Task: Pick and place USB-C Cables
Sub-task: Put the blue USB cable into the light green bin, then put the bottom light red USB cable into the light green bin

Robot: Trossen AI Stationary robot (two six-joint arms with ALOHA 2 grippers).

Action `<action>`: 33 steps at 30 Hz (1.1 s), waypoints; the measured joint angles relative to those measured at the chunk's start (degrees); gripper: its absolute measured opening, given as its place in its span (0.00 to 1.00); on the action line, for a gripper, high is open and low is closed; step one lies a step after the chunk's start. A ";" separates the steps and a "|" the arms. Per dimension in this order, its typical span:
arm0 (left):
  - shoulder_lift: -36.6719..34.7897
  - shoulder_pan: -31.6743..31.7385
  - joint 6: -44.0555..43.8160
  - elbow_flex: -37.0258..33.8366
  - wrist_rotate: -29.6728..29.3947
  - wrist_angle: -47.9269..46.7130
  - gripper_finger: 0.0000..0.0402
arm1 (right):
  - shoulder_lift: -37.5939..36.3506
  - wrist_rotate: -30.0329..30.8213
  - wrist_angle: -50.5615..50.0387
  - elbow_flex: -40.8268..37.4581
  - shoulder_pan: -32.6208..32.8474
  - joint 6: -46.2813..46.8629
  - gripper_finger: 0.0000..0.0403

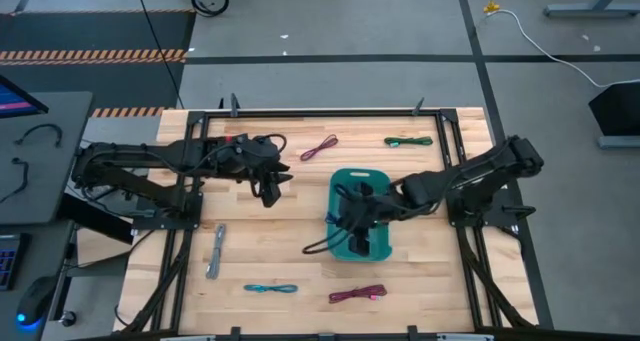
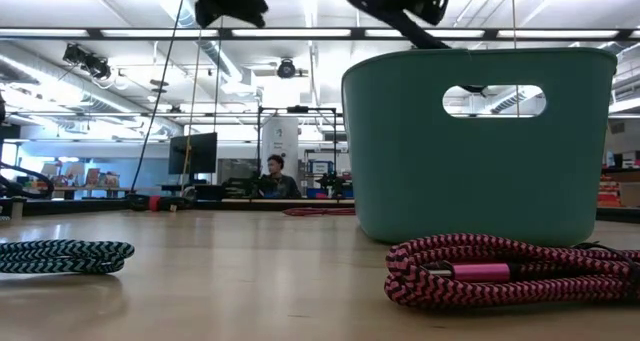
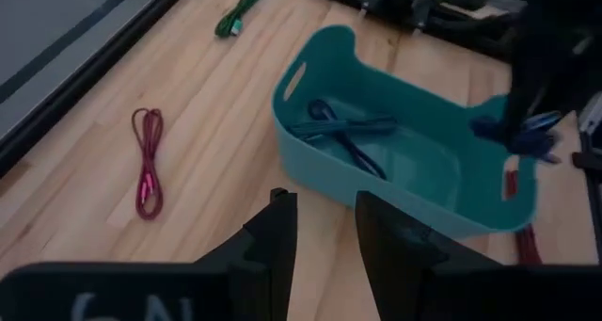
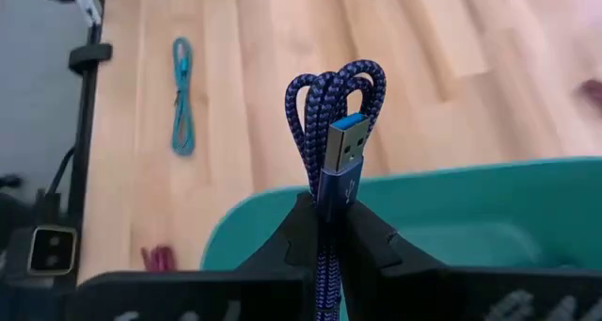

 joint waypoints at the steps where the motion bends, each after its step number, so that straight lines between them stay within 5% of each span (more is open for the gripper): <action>1: -0.39 -0.13 0.00 0.04 0.02 0.07 0.29 | 0.23 -0.14 -1.24 -0.02 -0.14 -0.12 0.06; 17: -7.33 -0.29 0.02 0.03 0.10 -4.98 0.29 | 10.43 -3.50 -8.35 -0.15 0.06 -0.31 0.20; 22: -8.55 -0.29 0.04 0.01 0.10 -6.26 0.29 | 10.27 -4.92 -10.07 -0.17 0.07 0.50 0.32; 27: -8.96 -0.45 0.06 -0.03 0.28 -6.76 0.29 | 5.57 -4.42 -11.63 0.57 0.07 8.36 0.42; 33: -9.04 -1.97 0.73 0.01 0.52 -7.04 0.29 | 0.19 1.99 -13.17 2.81 4.09 24.06 0.41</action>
